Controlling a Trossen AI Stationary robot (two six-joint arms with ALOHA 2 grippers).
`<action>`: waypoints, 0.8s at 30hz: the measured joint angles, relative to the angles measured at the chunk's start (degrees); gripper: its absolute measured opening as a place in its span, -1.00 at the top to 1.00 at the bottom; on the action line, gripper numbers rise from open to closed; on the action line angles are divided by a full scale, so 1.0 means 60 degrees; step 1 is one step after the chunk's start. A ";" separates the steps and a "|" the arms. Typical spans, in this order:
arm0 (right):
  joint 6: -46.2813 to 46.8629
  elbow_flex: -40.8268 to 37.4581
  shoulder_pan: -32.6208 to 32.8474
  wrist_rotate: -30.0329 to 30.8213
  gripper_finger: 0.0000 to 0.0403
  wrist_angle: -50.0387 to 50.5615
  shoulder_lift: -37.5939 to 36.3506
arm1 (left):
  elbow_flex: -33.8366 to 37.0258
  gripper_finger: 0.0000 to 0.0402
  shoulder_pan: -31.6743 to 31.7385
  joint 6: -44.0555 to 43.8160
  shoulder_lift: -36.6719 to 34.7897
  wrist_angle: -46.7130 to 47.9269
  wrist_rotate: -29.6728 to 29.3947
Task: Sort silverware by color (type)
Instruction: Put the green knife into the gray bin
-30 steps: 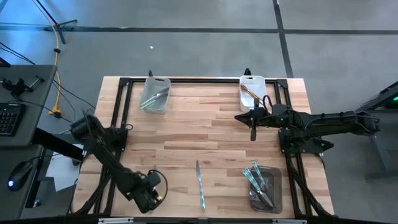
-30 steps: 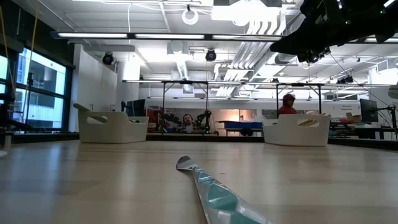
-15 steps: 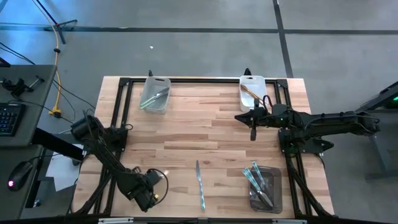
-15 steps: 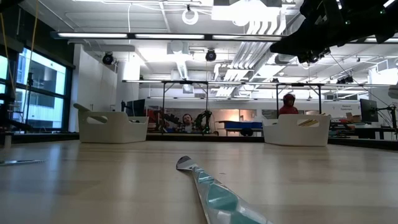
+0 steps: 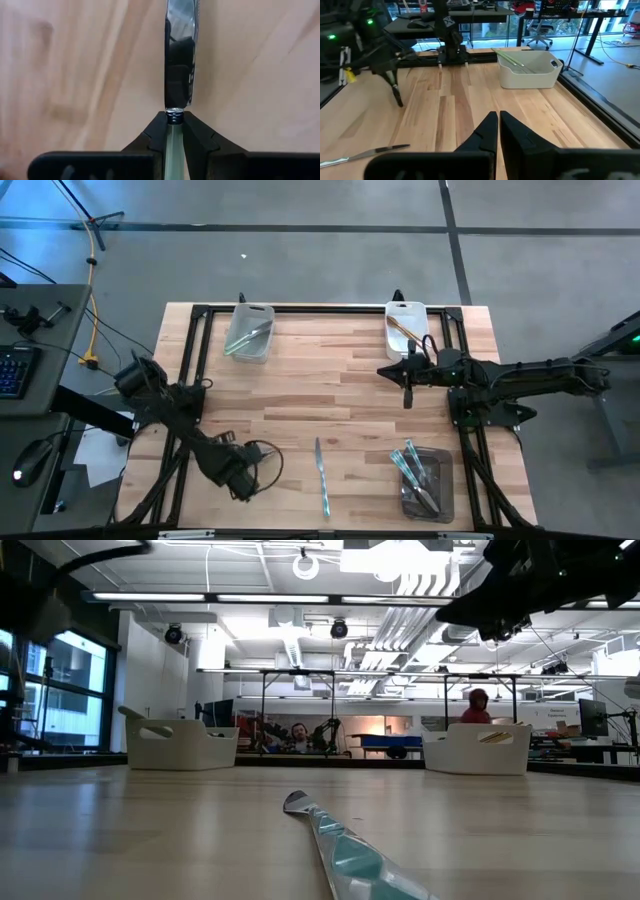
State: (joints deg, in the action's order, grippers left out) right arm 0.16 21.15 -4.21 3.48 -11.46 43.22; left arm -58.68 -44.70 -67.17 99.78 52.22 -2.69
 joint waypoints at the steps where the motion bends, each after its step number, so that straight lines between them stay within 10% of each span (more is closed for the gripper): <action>1: 0.0000 0.0000 0.0036 -0.0002 0.99 0.0000 0.0000 | -0.0003 0.87 0.0163 0.0290 -0.0115 0.0124 -0.0048; 24: -0.0022 0.0000 0.0168 0.0224 0.99 0.0028 0.0004 | -0.0018 1.00 0.7017 0.6265 -0.4170 0.2762 -0.0545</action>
State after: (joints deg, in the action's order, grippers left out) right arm 0.03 21.15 -3.20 4.82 -11.30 43.24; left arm -58.78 -2.60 -29.58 74.76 68.80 -5.96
